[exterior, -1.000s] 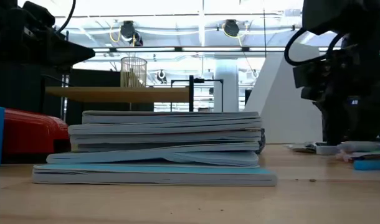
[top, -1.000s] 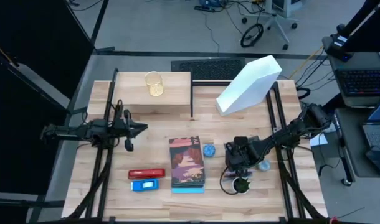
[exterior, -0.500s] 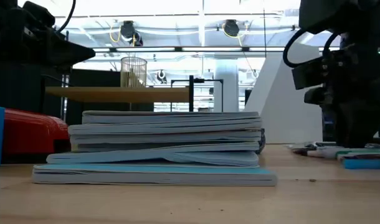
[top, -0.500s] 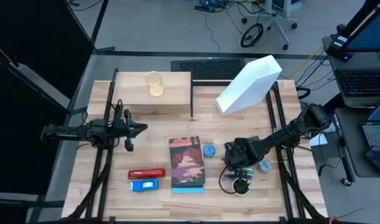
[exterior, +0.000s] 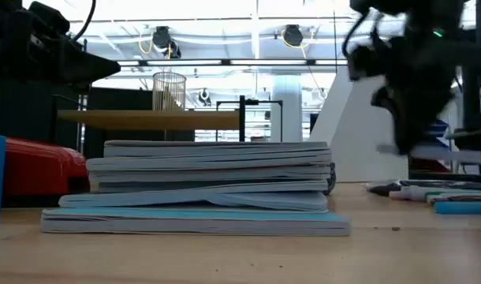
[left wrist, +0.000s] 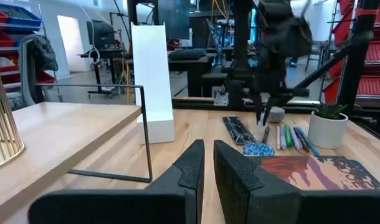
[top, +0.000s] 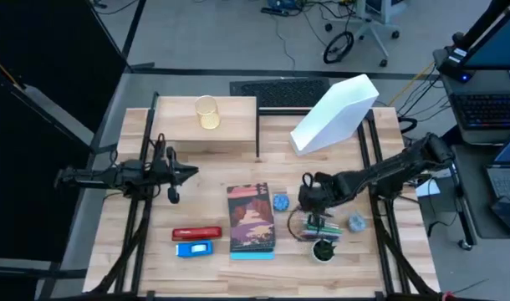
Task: Stock shelves
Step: Put the blue pen into the gold pen holder on the shelf
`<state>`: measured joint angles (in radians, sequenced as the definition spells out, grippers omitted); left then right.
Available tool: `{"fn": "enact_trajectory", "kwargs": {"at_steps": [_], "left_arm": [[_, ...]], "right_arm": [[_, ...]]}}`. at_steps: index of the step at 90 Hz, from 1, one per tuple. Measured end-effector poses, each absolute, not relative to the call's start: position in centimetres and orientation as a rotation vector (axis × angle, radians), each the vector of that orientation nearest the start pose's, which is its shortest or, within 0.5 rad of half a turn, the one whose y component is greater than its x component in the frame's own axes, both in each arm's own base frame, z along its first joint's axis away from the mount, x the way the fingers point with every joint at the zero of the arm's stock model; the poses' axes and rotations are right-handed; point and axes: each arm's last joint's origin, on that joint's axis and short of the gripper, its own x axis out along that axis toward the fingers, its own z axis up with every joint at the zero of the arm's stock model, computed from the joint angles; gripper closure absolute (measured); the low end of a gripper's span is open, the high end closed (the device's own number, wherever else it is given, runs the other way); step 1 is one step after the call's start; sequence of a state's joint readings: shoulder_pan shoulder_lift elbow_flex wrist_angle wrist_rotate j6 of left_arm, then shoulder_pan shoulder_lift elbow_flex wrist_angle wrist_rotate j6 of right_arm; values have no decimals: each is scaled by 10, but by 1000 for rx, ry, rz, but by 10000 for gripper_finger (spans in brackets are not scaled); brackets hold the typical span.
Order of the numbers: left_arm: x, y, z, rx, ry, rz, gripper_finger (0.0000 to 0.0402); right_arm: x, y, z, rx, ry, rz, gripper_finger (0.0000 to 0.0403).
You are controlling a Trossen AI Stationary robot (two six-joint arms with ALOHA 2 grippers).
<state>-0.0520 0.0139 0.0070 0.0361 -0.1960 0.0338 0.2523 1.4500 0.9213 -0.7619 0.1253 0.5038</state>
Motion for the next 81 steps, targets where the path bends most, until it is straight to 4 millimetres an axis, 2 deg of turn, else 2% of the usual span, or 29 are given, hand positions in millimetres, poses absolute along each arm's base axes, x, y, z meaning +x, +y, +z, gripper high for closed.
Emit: {"fn": "enact_trajectory", "kwargs": {"at_steps": [10,25,36,56,67,81], "left_arm": [[98,1,168,30,-26,145,379],[98,1,168,30,-27,145,379],[98,1,168,30,-27,148,379],[98,1,168,30,-27,149,379],[98,1,168,30,-27,149,379],[98,1,168,30,-27,149,379]], "right_arm": [[263,45,225,237,1149,-226,395],[289,14,263,319,894,-278,395],[308,-13,292,335,644,-317,395],[330,-53,340,231,87,-320,395],[341,-67,347,141,-102,-339,395],[356,-83,345,123,-219,-384,395]]}}
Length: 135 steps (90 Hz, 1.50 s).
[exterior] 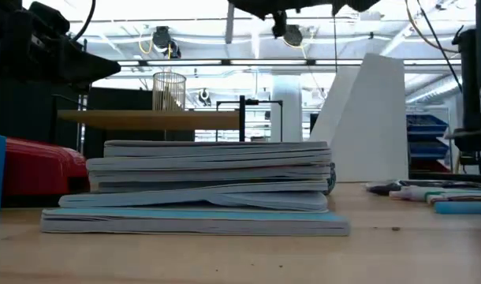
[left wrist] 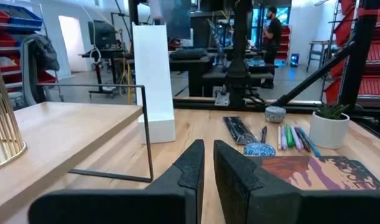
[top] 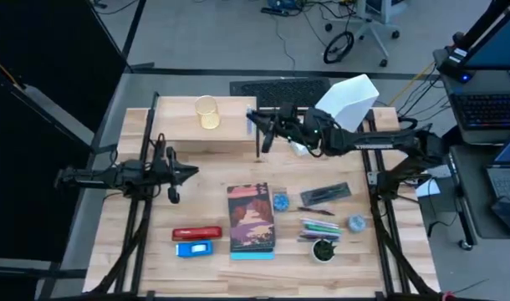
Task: Stock shelves
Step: Put the blue pen into the gold pen holder on the shelf
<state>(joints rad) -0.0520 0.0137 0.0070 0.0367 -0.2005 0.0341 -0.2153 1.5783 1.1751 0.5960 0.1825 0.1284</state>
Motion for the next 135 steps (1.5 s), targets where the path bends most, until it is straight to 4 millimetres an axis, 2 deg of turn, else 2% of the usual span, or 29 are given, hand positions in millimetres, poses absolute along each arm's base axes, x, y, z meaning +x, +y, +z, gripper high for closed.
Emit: {"fn": "enact_trajectory", "kwargs": {"at_steps": [15,45,57,69,88,119,127,135], "left_arm": [[98,1,168,30,-27,152,379],[98,1,168,30,-28,159,379],[98,1,168,30,-28,159,379],[98,1,168,30,-28,160,379],[98,1,168,30,-28,159,379],[98,1,168,30,-28,160,379],[98,1,168,30,-28,160,379],[98,1,168,30,-28,160,379]], "right_arm": [[379,-99,352,64,-242,-421,395],[453,-131,353,7,-293,-443,395],[475,-145,348,-14,-312,-459,395],[493,-162,331,0,-291,-481,394],[504,-175,303,31,-189,-499,394],[504,-181,282,93,2,-517,393],[504,-180,279,113,27,-514,380],[504,-181,279,124,24,-516,348]]}}
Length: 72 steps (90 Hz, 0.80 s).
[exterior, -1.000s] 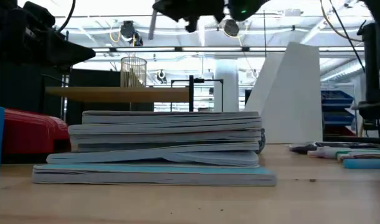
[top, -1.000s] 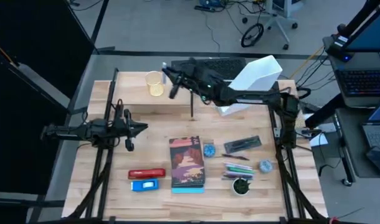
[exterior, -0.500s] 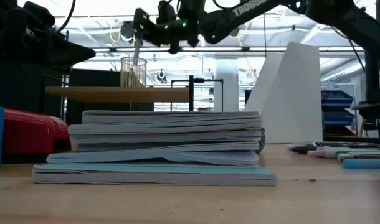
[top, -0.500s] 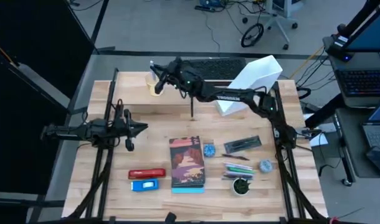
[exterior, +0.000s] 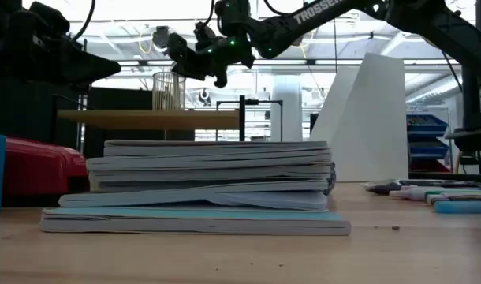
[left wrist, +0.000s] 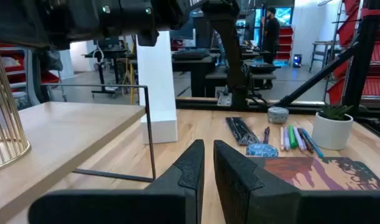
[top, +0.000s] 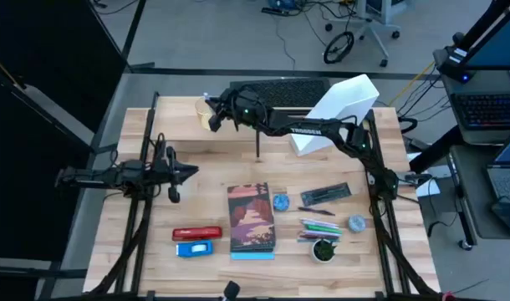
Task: Stock shelves
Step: Put the blue pen into the gold pen holder on the shelf, then put the purple pen into the gold pen holder on the shelf
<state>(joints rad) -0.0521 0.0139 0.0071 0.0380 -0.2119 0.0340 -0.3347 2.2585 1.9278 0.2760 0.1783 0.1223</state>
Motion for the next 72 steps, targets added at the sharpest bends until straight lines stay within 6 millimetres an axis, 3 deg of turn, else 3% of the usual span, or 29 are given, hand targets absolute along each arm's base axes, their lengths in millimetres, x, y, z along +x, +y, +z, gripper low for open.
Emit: {"fn": "enact_trajectory", "kwargs": {"at_steps": [20,35,58,72], "left_arm": [[98,1,168,30,-28,162,379],[98,1,168,30,-28,162,379],[98,1,168,30,-28,163,379],[98,1,169,30,-28,163,379]], "right_arm": [[499,-180,291,68,21,-522,249],[475,-170,342,22,-1,-513,202],[421,-142,403,-9,178,-484,195],[389,-123,414,38,378,-422,203]]}}
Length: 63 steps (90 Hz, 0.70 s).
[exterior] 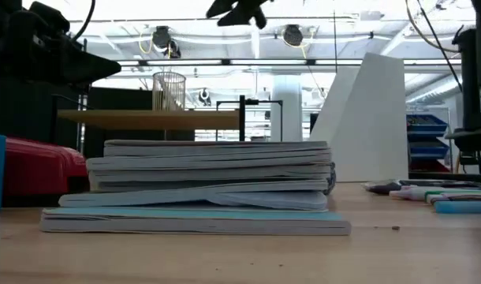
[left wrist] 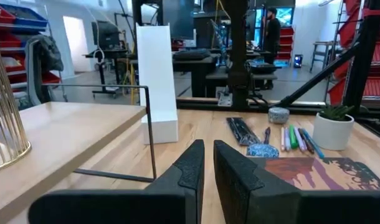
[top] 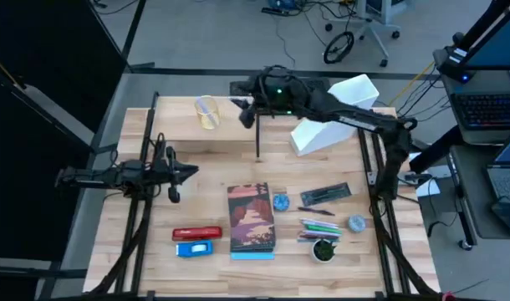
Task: Stock shelves
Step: Put the purple pen into the gold pen holder on the shelf
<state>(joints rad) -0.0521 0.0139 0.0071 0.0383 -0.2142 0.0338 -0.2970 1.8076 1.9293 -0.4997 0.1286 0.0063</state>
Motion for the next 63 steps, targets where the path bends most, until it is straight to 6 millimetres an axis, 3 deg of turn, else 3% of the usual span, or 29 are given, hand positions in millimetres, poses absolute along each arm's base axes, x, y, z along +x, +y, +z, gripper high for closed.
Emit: {"fn": "enact_trajectory", "kwargs": {"at_steps": [17,29,63], "left_arm": [[98,1,169,30,-29,163,379],[98,1,168,30,-28,163,379],[98,1,169,30,-28,163,379]], "right_arm": [[358,-88,404,138,682,-312,207],[348,-61,381,191,809,-264,207],[288,7,284,297,1094,-233,207]]}}
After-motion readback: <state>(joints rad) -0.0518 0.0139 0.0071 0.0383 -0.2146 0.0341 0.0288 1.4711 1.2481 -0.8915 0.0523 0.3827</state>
